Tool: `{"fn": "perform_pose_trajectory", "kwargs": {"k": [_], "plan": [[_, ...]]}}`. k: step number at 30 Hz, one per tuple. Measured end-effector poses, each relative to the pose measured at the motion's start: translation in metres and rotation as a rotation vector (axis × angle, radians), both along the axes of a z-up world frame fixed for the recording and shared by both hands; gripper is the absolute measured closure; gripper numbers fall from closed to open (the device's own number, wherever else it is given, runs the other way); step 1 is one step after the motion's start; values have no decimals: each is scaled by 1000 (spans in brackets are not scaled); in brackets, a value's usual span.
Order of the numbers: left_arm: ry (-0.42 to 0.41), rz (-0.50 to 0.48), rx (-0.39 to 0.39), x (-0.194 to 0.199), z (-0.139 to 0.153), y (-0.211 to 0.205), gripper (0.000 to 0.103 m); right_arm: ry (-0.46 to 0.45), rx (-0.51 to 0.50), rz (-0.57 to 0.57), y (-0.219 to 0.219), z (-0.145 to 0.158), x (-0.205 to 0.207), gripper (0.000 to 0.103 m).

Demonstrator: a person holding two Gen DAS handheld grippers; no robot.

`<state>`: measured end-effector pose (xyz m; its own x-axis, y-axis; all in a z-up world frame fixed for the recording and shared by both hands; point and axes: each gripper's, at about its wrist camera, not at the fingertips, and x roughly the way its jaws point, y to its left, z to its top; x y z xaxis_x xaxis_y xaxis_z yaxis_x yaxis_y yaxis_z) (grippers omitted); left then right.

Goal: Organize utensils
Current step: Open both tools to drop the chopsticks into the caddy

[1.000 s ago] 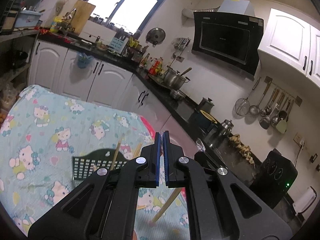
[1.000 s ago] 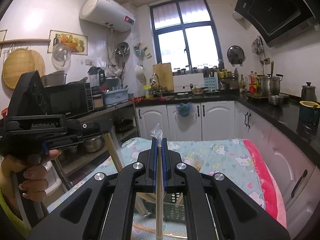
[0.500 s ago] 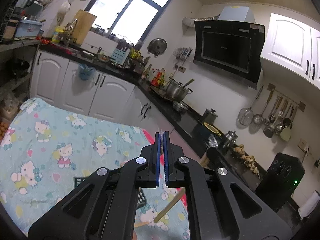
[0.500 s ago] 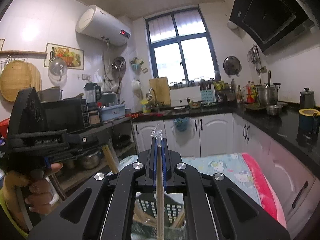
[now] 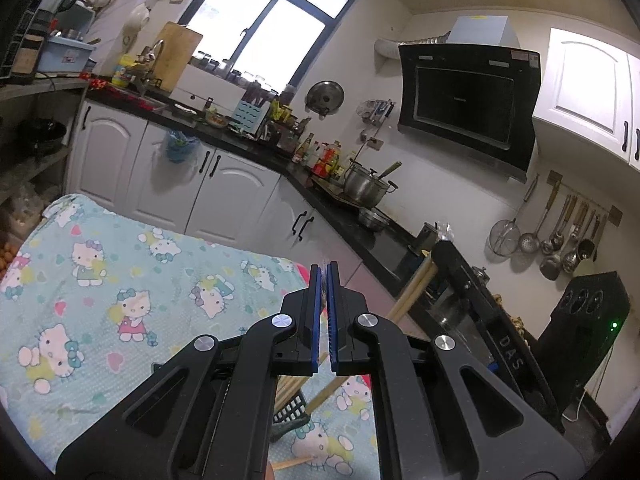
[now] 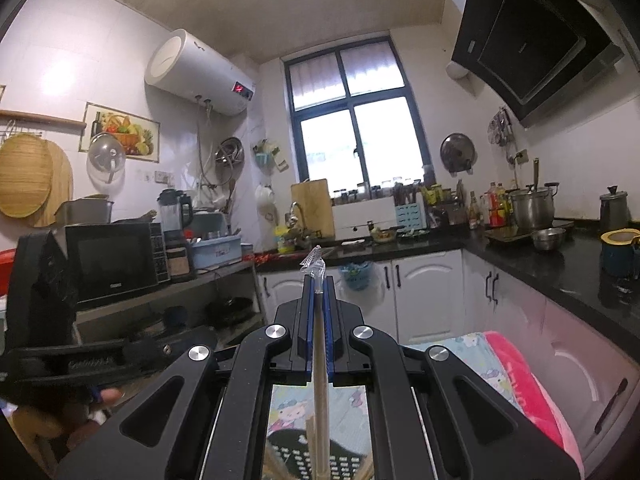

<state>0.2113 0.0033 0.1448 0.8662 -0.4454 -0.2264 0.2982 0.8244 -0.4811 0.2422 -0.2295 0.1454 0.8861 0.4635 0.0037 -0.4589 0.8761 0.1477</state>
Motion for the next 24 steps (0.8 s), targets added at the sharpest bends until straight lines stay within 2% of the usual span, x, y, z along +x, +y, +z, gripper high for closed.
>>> {"fn": "perform_pose_trajectory", "kwargs": {"k": [4,15,24], "plan": [[5,2,-9,3,-8,1,102,-15,-7,-19,3,-9,6,98],[25,-2,-11,6,-27,1,102,12,-6,-69,8,-37,24,98],[32,-4,36,2,-36,-4,102,42,-2,-89,13,-55,27,98]]}}
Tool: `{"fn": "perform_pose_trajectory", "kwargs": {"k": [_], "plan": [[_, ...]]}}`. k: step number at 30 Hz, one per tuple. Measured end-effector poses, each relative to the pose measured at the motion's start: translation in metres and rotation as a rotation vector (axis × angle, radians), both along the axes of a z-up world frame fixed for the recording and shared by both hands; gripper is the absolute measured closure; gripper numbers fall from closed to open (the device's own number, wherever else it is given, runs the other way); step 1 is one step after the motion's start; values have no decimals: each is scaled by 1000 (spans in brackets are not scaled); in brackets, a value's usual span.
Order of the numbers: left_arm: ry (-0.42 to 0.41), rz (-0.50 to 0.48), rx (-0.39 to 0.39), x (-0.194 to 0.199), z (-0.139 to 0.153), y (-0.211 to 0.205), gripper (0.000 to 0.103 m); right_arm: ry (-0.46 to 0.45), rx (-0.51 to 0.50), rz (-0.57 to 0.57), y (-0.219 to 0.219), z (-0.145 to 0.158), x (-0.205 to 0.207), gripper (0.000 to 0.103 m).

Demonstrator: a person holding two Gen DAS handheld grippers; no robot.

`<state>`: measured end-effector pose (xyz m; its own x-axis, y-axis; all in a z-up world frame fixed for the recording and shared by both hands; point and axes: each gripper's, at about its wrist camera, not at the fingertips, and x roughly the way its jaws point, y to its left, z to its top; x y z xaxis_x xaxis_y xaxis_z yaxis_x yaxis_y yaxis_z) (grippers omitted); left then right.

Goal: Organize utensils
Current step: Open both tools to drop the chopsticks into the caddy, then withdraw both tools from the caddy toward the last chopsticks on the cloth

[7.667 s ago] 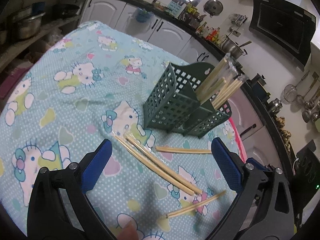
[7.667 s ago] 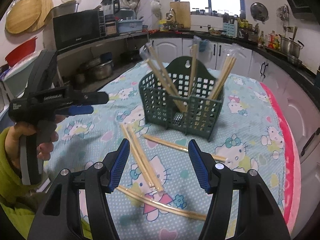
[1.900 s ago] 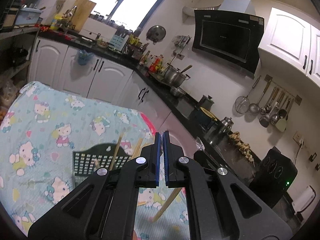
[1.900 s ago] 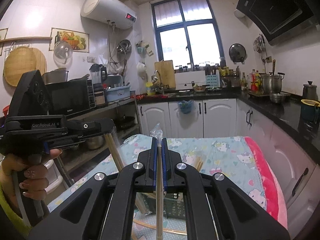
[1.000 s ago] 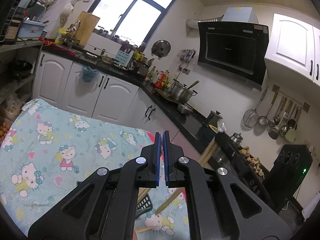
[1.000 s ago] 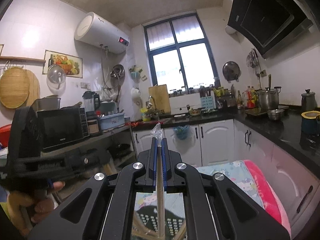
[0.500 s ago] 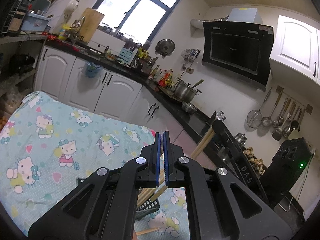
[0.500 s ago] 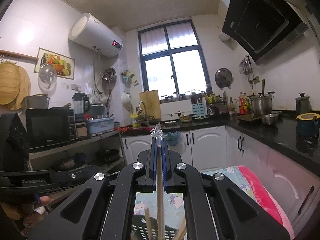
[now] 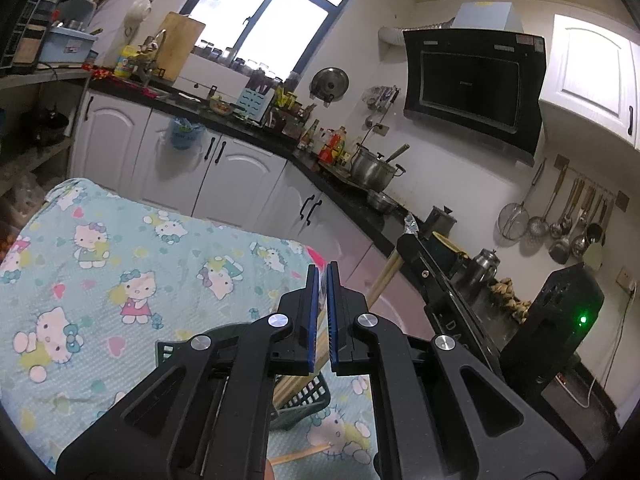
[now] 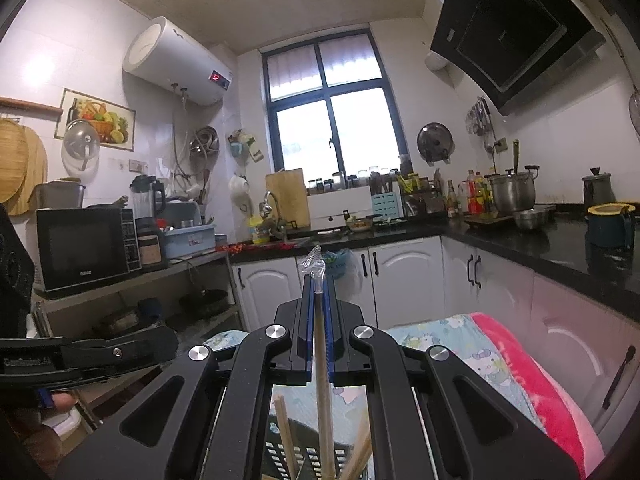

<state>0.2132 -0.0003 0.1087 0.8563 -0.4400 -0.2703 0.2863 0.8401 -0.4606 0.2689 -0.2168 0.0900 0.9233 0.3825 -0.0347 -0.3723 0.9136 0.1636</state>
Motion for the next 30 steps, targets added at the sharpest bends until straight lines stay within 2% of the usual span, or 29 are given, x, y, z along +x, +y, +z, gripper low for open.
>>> {"fn": "perform_pose_trajectory", "kwargs": {"k": [6,8,9,10,12,13,14,16,18,20,22,27,29,30], "plan": [[10,0,9,0,-7,1,102,32,6,-6,4,-12,1,98],[14,-2,12,-1,-8,1,102,47,3,-5,5,-16,1,95],[13,-1,13,-2,-9,2,102,50,4,-2,5,-18,1,89],[14,-2,12,-2,-9,2,102,54,4,-1,6,-18,0,78],[15,0,8,-4,-10,4,101,62,23,1,3,-19,-4,68],[15,0,5,-6,-10,6,96,64,32,3,1,-20,-6,67],[17,1,1,-7,-11,7,84,69,36,6,-1,-19,-7,67],[22,2,-3,-8,-12,10,72,79,39,10,-4,-19,-9,61],[22,0,-9,-11,-13,13,71,85,43,5,-9,-20,-12,58],[25,7,-17,-14,-14,16,59,97,51,6,-14,-20,-15,56],[24,6,-31,-18,-13,19,54,106,57,7,-18,-20,-18,55],[8,36,-28,-30,-8,26,28,138,58,19,-26,-21,-28,47],[19,59,-34,-35,-7,32,12,158,58,38,-28,-22,-31,43],[27,69,-43,-37,-7,35,11,169,56,45,-28,-23,-33,40]]}}
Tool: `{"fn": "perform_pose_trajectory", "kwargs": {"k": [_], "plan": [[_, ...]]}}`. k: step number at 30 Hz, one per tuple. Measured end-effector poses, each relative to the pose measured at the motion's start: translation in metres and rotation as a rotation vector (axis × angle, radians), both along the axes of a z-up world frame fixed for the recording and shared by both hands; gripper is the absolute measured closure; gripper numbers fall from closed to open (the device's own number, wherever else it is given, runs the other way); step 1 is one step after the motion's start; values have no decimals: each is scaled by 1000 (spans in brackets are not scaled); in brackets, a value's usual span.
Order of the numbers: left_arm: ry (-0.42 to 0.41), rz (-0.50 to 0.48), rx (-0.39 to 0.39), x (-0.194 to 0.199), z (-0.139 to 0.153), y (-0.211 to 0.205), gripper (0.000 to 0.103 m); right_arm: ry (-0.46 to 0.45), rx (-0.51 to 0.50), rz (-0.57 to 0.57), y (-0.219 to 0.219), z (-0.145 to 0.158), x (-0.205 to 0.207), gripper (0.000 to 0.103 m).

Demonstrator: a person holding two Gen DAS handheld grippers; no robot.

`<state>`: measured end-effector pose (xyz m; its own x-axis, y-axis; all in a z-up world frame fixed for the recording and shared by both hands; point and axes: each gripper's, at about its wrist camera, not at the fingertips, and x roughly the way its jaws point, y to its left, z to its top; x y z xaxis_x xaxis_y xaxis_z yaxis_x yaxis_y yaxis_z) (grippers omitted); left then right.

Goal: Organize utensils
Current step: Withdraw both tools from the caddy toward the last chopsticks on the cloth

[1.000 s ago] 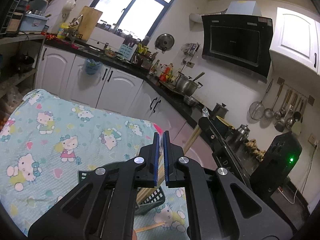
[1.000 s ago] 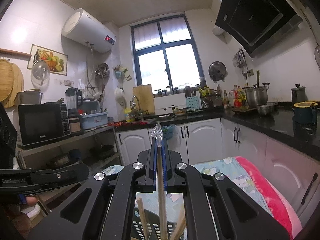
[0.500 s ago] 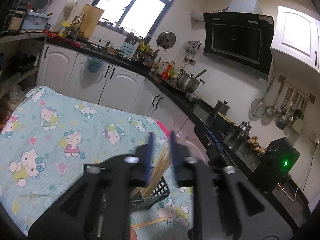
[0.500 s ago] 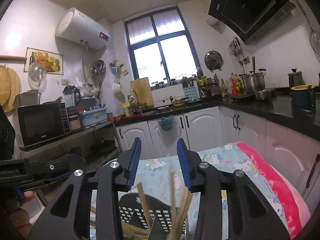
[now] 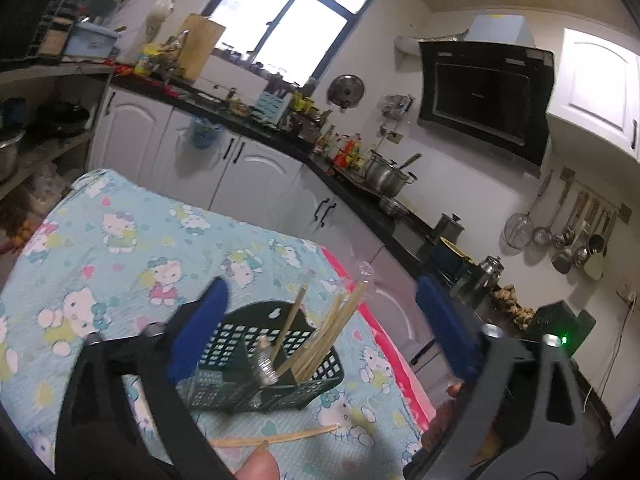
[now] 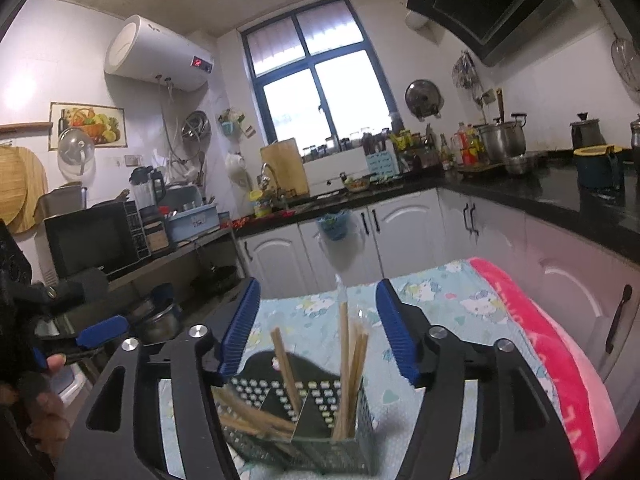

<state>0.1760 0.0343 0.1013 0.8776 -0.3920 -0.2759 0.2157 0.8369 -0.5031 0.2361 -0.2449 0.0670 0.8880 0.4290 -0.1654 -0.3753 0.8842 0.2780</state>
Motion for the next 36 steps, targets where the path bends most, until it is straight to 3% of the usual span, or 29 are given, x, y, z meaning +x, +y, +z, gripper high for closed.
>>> {"fn": "perform_pose_trajectory", "kwargs": {"k": [10,36], "plan": [[64,30,-34,-19,-12,20,11,87,-53,67,10,-10,-24,31],[158,67,-33,-50,-48,36,11,136,-172,171,24,-26,-75,25]]}}
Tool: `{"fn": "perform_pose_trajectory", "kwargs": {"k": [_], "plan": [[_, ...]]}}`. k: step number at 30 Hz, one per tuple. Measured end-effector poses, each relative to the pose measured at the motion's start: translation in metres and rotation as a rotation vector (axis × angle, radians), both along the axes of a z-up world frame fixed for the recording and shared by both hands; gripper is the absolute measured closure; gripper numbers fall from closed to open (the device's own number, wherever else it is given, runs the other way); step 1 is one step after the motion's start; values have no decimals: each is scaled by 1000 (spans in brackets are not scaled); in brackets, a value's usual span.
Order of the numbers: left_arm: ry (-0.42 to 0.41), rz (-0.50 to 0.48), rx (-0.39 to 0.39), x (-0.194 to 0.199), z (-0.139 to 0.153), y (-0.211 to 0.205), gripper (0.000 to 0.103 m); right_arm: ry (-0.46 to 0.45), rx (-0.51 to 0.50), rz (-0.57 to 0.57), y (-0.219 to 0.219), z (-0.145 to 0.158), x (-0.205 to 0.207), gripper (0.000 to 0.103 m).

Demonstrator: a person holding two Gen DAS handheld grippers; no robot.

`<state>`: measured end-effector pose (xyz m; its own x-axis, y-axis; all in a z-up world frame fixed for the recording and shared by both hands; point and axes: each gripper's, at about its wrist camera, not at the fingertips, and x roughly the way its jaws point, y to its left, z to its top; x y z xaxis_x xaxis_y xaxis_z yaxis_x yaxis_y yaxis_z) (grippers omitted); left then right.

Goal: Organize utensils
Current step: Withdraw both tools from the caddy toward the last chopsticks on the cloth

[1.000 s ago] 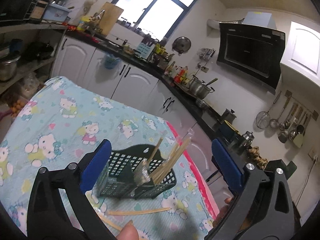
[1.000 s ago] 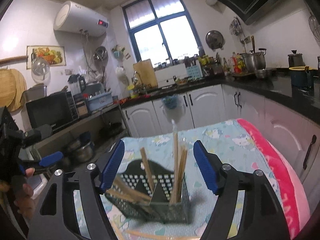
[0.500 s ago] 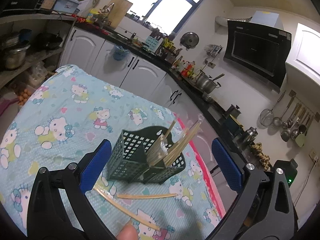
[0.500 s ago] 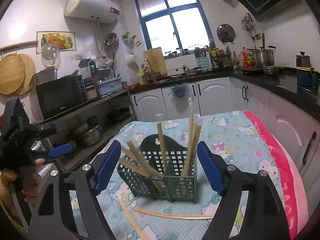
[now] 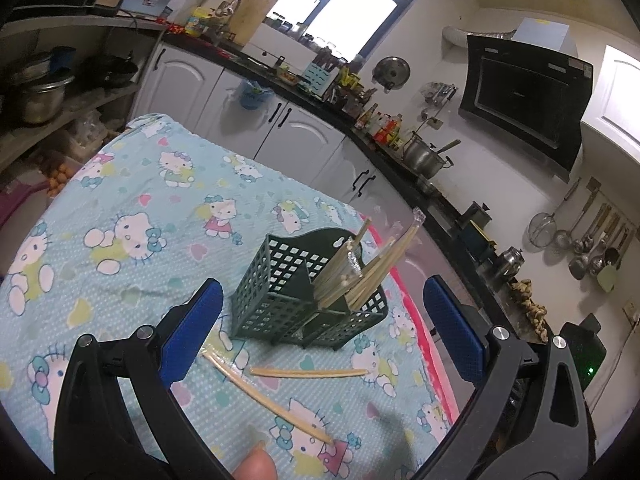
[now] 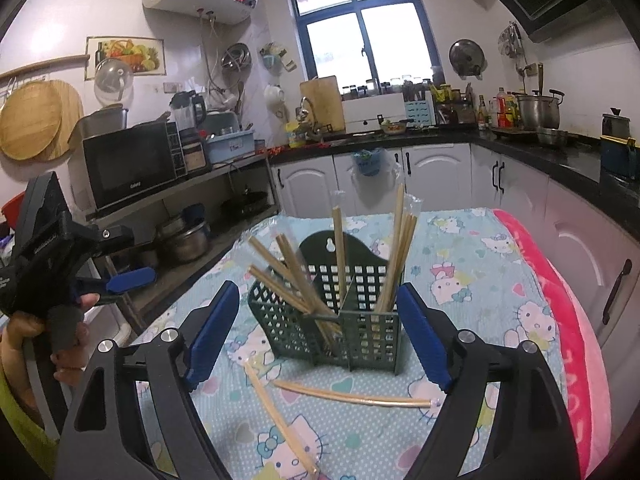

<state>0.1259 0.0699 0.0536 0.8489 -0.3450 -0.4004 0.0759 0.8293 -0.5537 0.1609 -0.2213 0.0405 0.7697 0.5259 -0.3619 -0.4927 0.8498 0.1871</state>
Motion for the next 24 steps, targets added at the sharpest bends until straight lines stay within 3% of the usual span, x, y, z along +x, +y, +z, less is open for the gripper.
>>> {"fn": "perform_pose_trajectory", "kwargs": {"k": [24], "plan": [[157,-14,78,-8,-55,0,11,98,-141,-11,-5,-42,-8,22]]}}
